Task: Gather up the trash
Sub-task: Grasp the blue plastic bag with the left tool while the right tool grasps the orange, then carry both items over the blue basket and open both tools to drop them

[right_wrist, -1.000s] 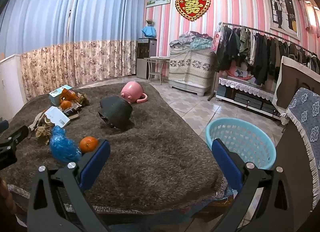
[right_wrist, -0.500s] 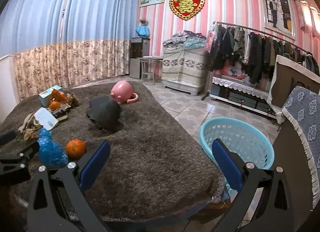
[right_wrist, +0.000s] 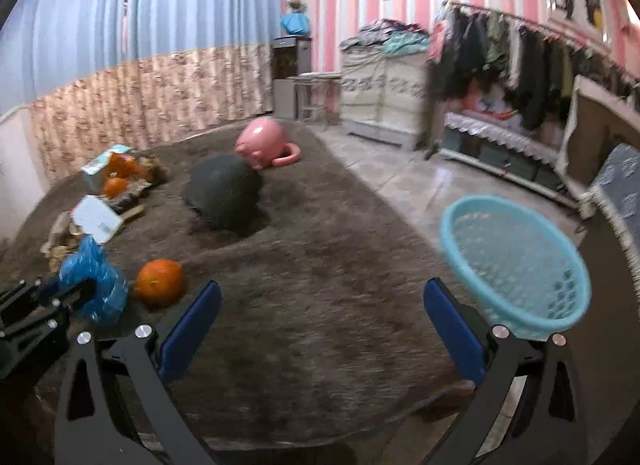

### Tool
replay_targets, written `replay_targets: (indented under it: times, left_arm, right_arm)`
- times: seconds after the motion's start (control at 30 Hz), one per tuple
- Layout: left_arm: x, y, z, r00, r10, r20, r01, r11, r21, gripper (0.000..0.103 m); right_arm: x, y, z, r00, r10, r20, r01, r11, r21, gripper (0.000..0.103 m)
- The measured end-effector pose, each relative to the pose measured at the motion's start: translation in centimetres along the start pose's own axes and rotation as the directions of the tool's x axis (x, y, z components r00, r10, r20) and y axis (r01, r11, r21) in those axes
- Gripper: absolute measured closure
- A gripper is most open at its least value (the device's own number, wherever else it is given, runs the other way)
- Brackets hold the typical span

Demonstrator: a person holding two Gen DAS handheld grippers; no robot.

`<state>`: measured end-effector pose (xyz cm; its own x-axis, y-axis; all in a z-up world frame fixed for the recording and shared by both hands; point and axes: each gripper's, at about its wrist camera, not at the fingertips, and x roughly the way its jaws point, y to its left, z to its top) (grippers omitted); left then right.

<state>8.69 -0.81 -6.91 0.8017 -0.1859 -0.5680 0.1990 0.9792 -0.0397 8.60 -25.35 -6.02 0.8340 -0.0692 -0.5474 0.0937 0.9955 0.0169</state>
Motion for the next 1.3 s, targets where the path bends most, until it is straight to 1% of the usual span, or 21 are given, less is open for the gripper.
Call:
replay_targets:
  times: [0.1, 0.2, 0.23, 0.3, 0.37, 0.47, 0.5, 0.53, 0.6, 0.63, 0.67, 0.7, 0.77, 0.8, 0.87, 0.97, 1.07, 1.13, 1.2, 1.27, 1.3]
  left_arm:
    - [-2.2, 1.5, 1.2, 0.999, 0.020, 0.048, -0.019, 1.000, -0.006, 0.076]
    - [-3.9, 3.5, 2.1, 0.988, 0.114, 0.104, -0.116, 0.993, 0.008, 0.076]
    - [-4.0, 4.2, 2.2, 0.984, 0.142, 0.110, -0.143, 0.990, 0.005, 0.076]
    - [-4.1, 5.8, 2.2, 0.978, 0.180, 0.105, -0.179, 0.984, -0.018, 0.076]
    - [-4.1, 7.2, 2.1, 0.976, 0.197, 0.095, -0.194, 0.980, -0.045, 0.076]
    - [-4.1, 9.2, 1.8, 0.970, 0.227, 0.083, -0.220, 0.972, -0.081, 0.076]
    - [-4.1, 9.5, 1.7, 0.969, 0.231, 0.082, -0.224, 0.971, -0.086, 0.076]
    - [-4.0, 9.8, 1.7, 0.968, 0.235, 0.083, -0.228, 0.970, -0.089, 0.076]
    - [-3.9, 10.0, 1.6, 0.967, 0.240, 0.085, -0.232, 0.969, -0.089, 0.076]
    - [-3.8, 10.0, 1.6, 0.967, 0.239, 0.085, -0.232, 0.969, -0.092, 0.076]
    - [-3.7, 10.1, 1.6, 0.968, 0.238, 0.083, -0.230, 0.969, -0.094, 0.076]
    - [-3.6, 10.0, 1.5, 0.968, 0.236, 0.080, -0.229, 0.969, -0.097, 0.076]
    - [-3.4, 10.0, 1.5, 0.969, 0.236, 0.073, -0.228, 0.968, -0.103, 0.076]
    - [-3.3, 9.9, 1.5, 0.970, 0.234, 0.071, -0.226, 0.969, -0.104, 0.076]
    - [-3.3, 9.3, 1.8, 0.970, 0.229, 0.074, -0.222, 0.970, -0.097, 0.076]
    - [-3.5, 8.0, 2.6, 0.971, 0.218, 0.095, -0.211, 0.975, -0.077, 0.076]
    - [-3.6, 5.9, 3.7, 0.974, 0.189, 0.122, -0.185, 0.982, -0.043, 0.076]
    - [-3.5, 4.5, 4.5, 0.977, 0.163, 0.135, -0.161, 0.987, -0.025, 0.076]
    - [-3.3, 2.5, 5.6, 0.983, 0.109, 0.146, -0.108, 0.994, -0.013, 0.076]
    - [-3.0, 0.5, 6.6, 0.985, 0.060, 0.159, -0.062, 0.998, 0.006, 0.076]
    - [-2.7, -1.0, 7.1, 0.985, 0.032, 0.172, -0.036, 0.999, 0.022, 0.076]
  right_arm:
    - [0.7, 2.1, 0.1, 1.000, 0.021, -0.002, -0.021, 0.999, -0.038, 0.004]
    - [1.6, 4.5, 0.2, 0.999, 0.052, -0.002, -0.052, 0.996, -0.074, 0.004]
    - [1.8, 5.3, 0.2, 0.998, 0.059, -0.007, -0.060, 0.994, -0.089, 0.004]
    - [2.5, 6.7, 0.1, 0.997, 0.074, -0.018, -0.076, 0.990, -0.120, 0.004]
    - [3.4, 8.4, -0.1, 0.996, 0.089, -0.031, -0.093, 0.984, -0.153, 0.004]
    - [4.6, 9.9, -0.1, 0.993, 0.104, -0.053, -0.112, 0.976, -0.185, 0.005]
    - [5.0, 10.5, -0.2, 0.992, 0.112, -0.061, -0.122, 0.974, -0.193, 0.007]
    - [5.4, 10.9, -0.2, 0.990, 0.120, -0.071, -0.132, 0.971, -0.199, 0.010]
    - [6.1, 11.4, -0.2, 0.985, 0.141, -0.098, -0.159, 0.966, -0.206, 0.021]
    - [6.4, 11.7, -0.3, 0.982, 0.152, -0.111, -0.172, 0.963, -0.209, 0.024]
    - [6.7, 12.0, -0.4, 0.979, 0.160, -0.124, -0.184, 0.959, -0.214, 0.030]
    - [6.8, 12.0, -0.6, 0.977, 0.167, -0.133, -0.194, 0.956, -0.218, 0.041]
    - [7.1, 12.1, -0.8, 0.966, 0.204, -0.161, -0.236, 0.948, -0.213, 0.057]
    - [6.9, 11.8, -0.9, 0.961, 0.225, -0.161, -0.255, 0.946, -0.199, 0.061]
    - [6.2, 11.2, -0.5, 0.962, 0.235, -0.135, -0.258, 0.947, -0.189, 0.064]
    - [4.9, 9.5, 0.4, 0.967, 0.235, -0.097, -0.249, 0.954, -0.165, 0.065]
    - [3.2, 6.6, 2.2, 0.976, 0.214, -0.049, -0.219, 0.967, -0.132, 0.065]
    - [1.9, 3.7, 3.8, 0.986, 0.166, -0.002, -0.165, 0.981, -0.102, 0.065]
    - [0.9, 1.3, 4.9, 0.992, 0.119, 0.029, -0.117, 0.990, -0.076, 0.065]
    - [0.1, -1.5, 5.9, 0.997, 0.054, 0.057, -0.051, 0.997, -0.055, 0.065]
    - [-0.4, -3.3, 6.5, 0.997, 0.008, 0.072, -0.005, 0.999, -0.042, 0.065]
